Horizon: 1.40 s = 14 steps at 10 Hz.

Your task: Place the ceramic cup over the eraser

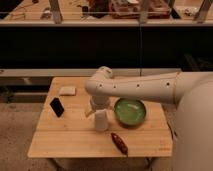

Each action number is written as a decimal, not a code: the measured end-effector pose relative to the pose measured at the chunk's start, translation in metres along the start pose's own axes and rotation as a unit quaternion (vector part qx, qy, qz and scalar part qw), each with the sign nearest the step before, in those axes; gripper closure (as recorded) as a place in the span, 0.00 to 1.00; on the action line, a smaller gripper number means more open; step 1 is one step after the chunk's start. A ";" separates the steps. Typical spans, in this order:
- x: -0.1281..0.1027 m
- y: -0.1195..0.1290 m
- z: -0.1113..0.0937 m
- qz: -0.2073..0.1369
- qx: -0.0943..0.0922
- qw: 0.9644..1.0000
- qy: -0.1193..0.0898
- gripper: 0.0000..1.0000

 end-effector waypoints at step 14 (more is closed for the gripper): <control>0.054 -0.036 -0.072 -0.004 -0.011 0.998 0.069 0.90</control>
